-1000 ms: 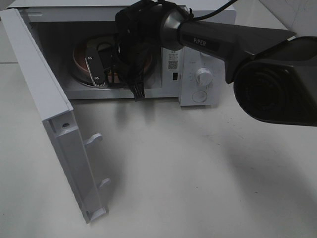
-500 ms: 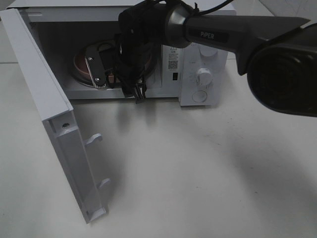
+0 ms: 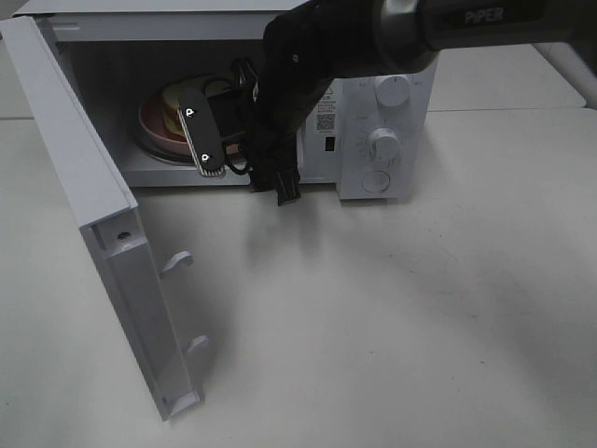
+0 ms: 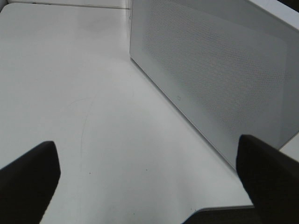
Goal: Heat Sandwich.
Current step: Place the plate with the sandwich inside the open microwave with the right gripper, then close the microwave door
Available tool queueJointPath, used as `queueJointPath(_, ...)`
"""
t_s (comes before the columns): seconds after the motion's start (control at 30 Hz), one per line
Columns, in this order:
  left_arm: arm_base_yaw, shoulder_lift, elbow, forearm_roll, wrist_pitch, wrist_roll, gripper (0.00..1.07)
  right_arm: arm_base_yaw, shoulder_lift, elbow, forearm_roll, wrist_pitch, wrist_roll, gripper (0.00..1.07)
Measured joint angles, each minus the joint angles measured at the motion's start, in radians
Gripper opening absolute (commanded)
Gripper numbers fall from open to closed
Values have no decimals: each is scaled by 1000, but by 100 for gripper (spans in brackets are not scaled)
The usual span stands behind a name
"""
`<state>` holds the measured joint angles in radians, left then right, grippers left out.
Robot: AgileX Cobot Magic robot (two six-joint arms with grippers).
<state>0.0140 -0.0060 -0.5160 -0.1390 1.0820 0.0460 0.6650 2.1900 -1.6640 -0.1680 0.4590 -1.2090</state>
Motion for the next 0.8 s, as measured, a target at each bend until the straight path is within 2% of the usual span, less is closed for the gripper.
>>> queueJointPath(0.07,0,0,0,0,0,0,97,0,-61,95,4,-41,14,77)
queueJointPath(0.1,0,0,0,0,0,0,97,0,-61,95,4,-41,14,77)
queueJointPath(0.23,0,0,0,0,0,0,97,0,-153,204,4,-69,88,77)
queueJointPath(0.8,0,0,0,0,0,0,97,0,-389,409,10,-75,376,77)
